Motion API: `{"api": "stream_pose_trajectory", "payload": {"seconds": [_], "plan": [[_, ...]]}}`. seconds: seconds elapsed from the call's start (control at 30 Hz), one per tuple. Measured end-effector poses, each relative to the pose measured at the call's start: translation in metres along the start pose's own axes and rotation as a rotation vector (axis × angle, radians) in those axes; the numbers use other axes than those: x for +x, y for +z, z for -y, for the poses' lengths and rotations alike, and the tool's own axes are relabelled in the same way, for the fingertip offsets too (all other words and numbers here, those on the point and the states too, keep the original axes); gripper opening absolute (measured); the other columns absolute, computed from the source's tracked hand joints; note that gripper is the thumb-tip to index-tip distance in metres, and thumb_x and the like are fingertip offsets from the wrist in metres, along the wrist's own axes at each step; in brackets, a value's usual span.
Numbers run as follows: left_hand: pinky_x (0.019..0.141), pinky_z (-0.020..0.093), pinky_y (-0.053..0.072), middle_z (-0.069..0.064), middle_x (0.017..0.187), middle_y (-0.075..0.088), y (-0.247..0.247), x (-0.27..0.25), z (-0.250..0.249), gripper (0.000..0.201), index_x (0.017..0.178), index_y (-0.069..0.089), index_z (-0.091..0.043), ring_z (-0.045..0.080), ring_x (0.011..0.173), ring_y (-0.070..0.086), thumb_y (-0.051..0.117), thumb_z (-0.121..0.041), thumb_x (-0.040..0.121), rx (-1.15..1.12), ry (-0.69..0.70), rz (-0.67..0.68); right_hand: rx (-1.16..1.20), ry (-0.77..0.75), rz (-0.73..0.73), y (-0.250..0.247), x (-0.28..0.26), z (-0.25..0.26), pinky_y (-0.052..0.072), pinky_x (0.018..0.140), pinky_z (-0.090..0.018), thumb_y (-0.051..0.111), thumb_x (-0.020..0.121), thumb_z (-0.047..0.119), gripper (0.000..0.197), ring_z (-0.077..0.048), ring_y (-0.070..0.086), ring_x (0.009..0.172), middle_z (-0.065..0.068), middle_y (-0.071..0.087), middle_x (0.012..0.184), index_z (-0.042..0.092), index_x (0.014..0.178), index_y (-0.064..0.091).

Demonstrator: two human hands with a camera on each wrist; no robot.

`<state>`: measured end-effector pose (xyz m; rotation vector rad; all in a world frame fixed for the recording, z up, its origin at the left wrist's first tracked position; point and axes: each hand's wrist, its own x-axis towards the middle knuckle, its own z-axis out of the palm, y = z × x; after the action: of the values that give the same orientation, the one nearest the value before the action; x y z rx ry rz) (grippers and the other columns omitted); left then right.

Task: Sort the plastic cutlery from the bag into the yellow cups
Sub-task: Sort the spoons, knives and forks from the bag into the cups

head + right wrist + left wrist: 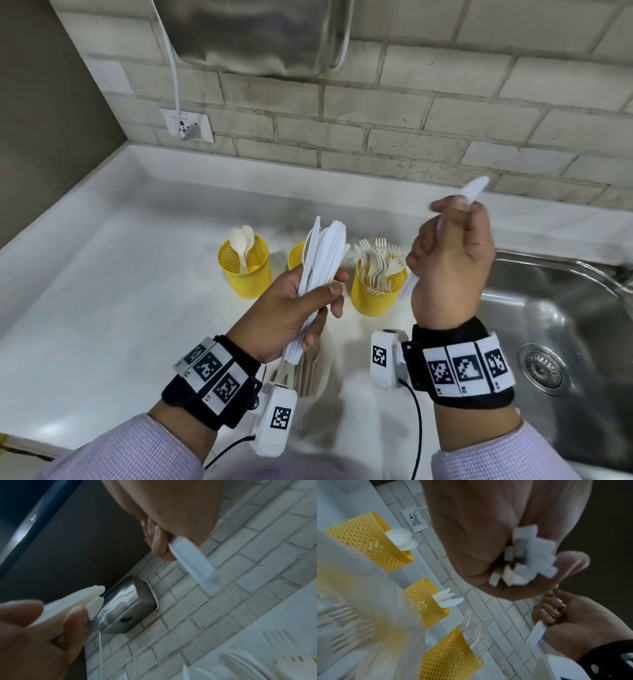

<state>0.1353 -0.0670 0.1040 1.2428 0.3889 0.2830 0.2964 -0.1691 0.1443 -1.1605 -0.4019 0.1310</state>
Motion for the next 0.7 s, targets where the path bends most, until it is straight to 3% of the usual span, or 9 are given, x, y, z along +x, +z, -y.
{"api": "stream_pose_trajectory", "payload": {"seconds": [0.1, 0.17, 0.23, 0.43, 0.5, 0.57, 0.7], "plan": [[0.038, 0.019, 0.035, 0.007, 0.071, 0.053, 0.000, 0.000, 0.001, 0.024, 0.115, 0.062, -0.011, 0.013, 0.032, 0.040, 0.061, -0.025, 0.095, -0.025, -0.008, 0.017, -0.277, 0.085, 0.234, 0.002, -0.005, -0.007, 0.031, 0.054, -0.026, 0.067, 0.092, 0.029, 0.016, -0.006, 0.039, 0.048, 0.016, 0.048, 0.053, 0.018, 0.081, 0.071], [0.038, 0.020, 0.037, 0.007, 0.071, 0.052, 0.000, -0.001, 0.001, 0.023, 0.115, 0.062, -0.013, 0.013, 0.032, 0.043, 0.061, -0.025, 0.096, -0.030, -0.004, 0.029, -0.375, 0.162, 0.401, 0.003, -0.011, -0.010, 0.033, 0.054, -0.021, 0.069, 0.095, 0.020, 0.015, -0.001, 0.042, 0.046, 0.016, 0.051, 0.051, 0.012, 0.083, 0.073], [0.038, 0.021, 0.038, 0.006, 0.070, 0.054, 0.000, -0.001, 0.001, 0.023, 0.116, 0.061, -0.012, 0.013, 0.033, 0.045, 0.060, -0.024, 0.096, -0.027, 0.003, 0.029, -0.376, 0.205, 0.481, 0.004, -0.017, -0.011, 0.033, 0.054, -0.017, 0.066, 0.098, 0.016, 0.018, -0.001, 0.044, 0.045, 0.017, 0.049, 0.049, 0.007, 0.084, 0.072], [0.039, 0.021, 0.039, 0.005, 0.068, 0.053, 0.000, -0.001, 0.000, 0.019, 0.109, 0.057, -0.008, 0.013, 0.034, 0.045, 0.059, -0.023, 0.096, 0.004, 0.009, 0.015, -0.328, 0.179, 0.509, 0.004, -0.019, -0.006, 0.036, 0.052, -0.012, 0.066, 0.097, 0.009, 0.018, -0.002, 0.046, 0.045, 0.016, 0.050, 0.049, -0.003, 0.083, 0.067], [0.039, 0.021, 0.039, 0.004, 0.068, 0.053, 0.000, -0.002, -0.001, 0.018, 0.107, 0.057, -0.008, 0.013, 0.035, 0.045, 0.059, -0.023, 0.097, 0.013, 0.017, 0.028, -0.349, 0.153, 0.498, 0.004, -0.019, -0.005, 0.039, 0.053, -0.014, 0.067, 0.095, 0.006, 0.015, -0.002, 0.047, 0.047, 0.015, 0.051, 0.051, 0.001, 0.082, 0.068], [0.040, 0.022, 0.041, 0.005, 0.068, 0.053, 0.001, -0.002, -0.001, 0.018, 0.106, 0.056, -0.007, 0.014, 0.036, 0.047, 0.060, -0.023, 0.098, 0.012, 0.022, 0.034, -0.359, 0.125, 0.445, 0.005, -0.019, -0.007, 0.041, 0.057, -0.022, 0.067, 0.096, 0.009, 0.017, -0.004, 0.047, 0.050, 0.013, 0.052, 0.054, 0.011, 0.079, 0.068], [0.041, 0.024, 0.043, 0.008, 0.073, 0.058, 0.000, -0.001, 0.000, 0.015, 0.097, 0.051, -0.008, 0.017, 0.039, 0.049, 0.058, -0.019, 0.103, 0.008, 0.027, -0.001, -0.290, 0.116, 0.219, 0.004, -0.014, -0.014, 0.039, 0.064, -0.035, 0.061, 0.090, 0.029, 0.014, -0.013, 0.045, 0.053, 0.014, 0.050, 0.056, 0.028, 0.077, 0.065]]}}
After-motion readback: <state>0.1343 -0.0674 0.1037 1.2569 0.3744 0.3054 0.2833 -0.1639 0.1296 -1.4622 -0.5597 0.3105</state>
